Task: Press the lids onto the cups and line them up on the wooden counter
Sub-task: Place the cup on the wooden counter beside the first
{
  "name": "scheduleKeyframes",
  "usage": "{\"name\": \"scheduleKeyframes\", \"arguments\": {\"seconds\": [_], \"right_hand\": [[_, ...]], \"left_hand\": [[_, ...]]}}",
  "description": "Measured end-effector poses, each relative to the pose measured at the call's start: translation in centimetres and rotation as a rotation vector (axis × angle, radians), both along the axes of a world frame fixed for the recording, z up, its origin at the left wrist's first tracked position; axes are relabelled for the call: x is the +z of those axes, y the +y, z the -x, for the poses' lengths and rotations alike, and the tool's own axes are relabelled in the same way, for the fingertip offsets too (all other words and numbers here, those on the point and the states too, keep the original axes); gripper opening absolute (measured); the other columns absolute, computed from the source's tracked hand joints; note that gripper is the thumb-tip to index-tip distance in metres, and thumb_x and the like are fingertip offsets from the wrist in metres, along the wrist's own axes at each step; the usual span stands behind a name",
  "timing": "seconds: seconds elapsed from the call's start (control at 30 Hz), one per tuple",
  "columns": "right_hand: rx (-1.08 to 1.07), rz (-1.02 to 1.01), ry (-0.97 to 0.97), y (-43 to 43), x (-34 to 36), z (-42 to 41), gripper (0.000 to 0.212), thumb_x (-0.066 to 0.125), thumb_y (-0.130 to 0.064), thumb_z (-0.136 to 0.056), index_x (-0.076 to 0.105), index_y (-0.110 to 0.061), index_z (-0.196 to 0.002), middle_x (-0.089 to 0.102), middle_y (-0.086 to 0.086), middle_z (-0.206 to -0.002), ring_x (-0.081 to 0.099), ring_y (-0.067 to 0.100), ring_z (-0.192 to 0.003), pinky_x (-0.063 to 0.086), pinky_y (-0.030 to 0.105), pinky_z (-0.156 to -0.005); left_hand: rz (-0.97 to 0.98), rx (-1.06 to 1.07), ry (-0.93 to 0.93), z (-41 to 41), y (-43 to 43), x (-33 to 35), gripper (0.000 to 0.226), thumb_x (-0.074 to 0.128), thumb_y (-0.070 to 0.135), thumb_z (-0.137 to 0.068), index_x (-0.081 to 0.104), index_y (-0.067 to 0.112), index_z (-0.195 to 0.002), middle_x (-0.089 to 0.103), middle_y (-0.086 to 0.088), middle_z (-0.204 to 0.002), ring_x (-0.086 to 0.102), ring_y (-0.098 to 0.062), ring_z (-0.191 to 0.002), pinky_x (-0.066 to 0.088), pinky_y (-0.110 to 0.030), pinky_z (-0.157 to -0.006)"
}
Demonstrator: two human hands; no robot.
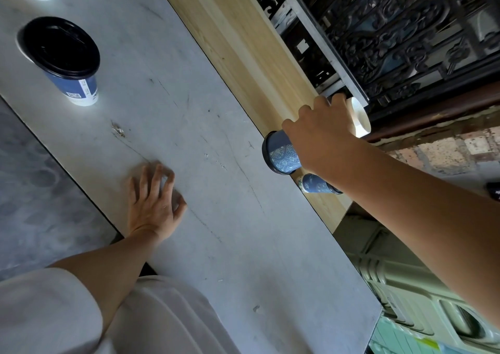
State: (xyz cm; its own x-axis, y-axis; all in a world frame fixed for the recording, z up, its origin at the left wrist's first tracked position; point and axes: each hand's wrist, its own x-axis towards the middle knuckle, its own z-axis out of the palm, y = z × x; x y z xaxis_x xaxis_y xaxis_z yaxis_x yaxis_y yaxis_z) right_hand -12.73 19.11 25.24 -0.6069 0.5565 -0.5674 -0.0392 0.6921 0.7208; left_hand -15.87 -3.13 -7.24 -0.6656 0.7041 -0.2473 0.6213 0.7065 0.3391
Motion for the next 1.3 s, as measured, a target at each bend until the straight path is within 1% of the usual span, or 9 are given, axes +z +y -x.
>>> {"name": "scheduleKeyframes", "arguments": {"seconds": [0.3,0.5,0.57,0.73,0.93,1.1,1.2,1.3], "right_hand": [[-0.020,-0.008,0.004,0.3,0.0,-0.2,0.052,0.065,-0.034,-0.082,0.048,-0.024,-0.130,0.055,0.008,-0.124,0.044,0.036,-0.124,0.033,0.053,-0.105],[-0.046,-0.019,0.006,0.5,-0.1,-0.4,0.052,0.064,-0.030,-0.082,0.048,-0.023,-0.131,0.055,0.008,-0.122,0.044,0.037,-0.123,0.032,0.054,-0.104],[-0.048,-0.023,0.004,0.6,-0.3,-0.7,0.052,0.065,-0.032,-0.082,0.048,-0.022,-0.130,0.055,0.008,-0.122,0.044,0.037,-0.122,0.033,0.054,-0.104],[-0.054,-0.011,-0.011,0.6,-0.7,-1.6,0.056,0.069,-0.037,-0.079,0.049,-0.021,-0.129,0.055,0.008,-0.120,0.045,0.037,-0.120,0.032,0.056,-0.107],[-0.058,-0.062,-0.009,0.9,-0.7,-1.7,0.052,0.066,-0.031,-0.080,0.049,-0.020,-0.128,0.055,0.010,-0.122,0.044,0.039,-0.122,0.031,0.058,-0.107],[-0.017,-0.056,0.026,0.8,-0.4,-1.0,0.050,0.067,-0.031,-0.081,0.051,-0.018,-0.127,0.056,0.011,-0.122,0.044,0.039,-0.122,0.034,0.056,-0.106],[-0.011,-0.056,0.042,0.5,-0.6,-0.4,0.050,0.066,-0.028,-0.080,0.051,-0.018,-0.127,0.055,0.011,-0.123,0.044,0.040,-0.123,0.033,0.056,-0.106],[-0.026,-0.055,0.013,0.2,-1.0,0.1,0.047,0.062,-0.027,-0.083,0.053,-0.017,-0.127,0.056,0.012,-0.123,0.044,0.040,-0.123,0.031,0.057,-0.107]], "left_hand": [[-0.013,0.006,0.003,-0.1,0.1,0.1,0.079,0.035,0.056,-0.082,0.037,0.013,-0.148,0.025,-0.015,-0.161,0.013,-0.044,-0.150,-0.008,-0.052,-0.120],[-0.010,0.011,-0.001,0.1,0.0,0.2,0.079,0.037,0.057,-0.081,0.040,0.013,-0.147,0.026,-0.014,-0.161,0.014,-0.043,-0.150,-0.015,-0.046,-0.120],[-0.001,0.012,-0.001,0.2,0.0,0.3,0.080,0.037,0.058,-0.080,0.040,0.014,-0.147,0.026,-0.014,-0.161,0.014,-0.042,-0.150,-0.017,-0.044,-0.120],[0.007,0.012,0.000,0.1,0.1,0.3,0.080,0.036,0.058,-0.080,0.039,0.015,-0.147,0.026,-0.013,-0.161,0.013,-0.042,-0.151,-0.016,-0.044,-0.120],[0.022,0.009,-0.010,0.1,0.1,0.4,0.081,0.035,0.060,-0.080,0.040,0.014,-0.147,0.026,-0.013,-0.161,0.013,-0.041,-0.151,-0.018,-0.043,-0.120],[0.030,0.005,-0.014,0.2,0.1,0.4,0.081,0.036,0.060,-0.080,0.039,0.013,-0.146,0.026,-0.014,-0.161,0.014,-0.041,-0.151,-0.021,-0.041,-0.119],[0.033,0.007,-0.015,0.1,0.2,0.4,0.080,0.036,0.059,-0.080,0.040,0.013,-0.146,0.026,-0.013,-0.161,0.014,-0.040,-0.152,-0.020,-0.041,-0.120],[0.039,0.008,-0.015,0.1,0.2,0.5,0.080,0.036,0.059,-0.081,0.041,0.014,-0.147,0.026,-0.013,-0.161,0.014,-0.040,-0.152,-0.021,-0.041,-0.120]]}}
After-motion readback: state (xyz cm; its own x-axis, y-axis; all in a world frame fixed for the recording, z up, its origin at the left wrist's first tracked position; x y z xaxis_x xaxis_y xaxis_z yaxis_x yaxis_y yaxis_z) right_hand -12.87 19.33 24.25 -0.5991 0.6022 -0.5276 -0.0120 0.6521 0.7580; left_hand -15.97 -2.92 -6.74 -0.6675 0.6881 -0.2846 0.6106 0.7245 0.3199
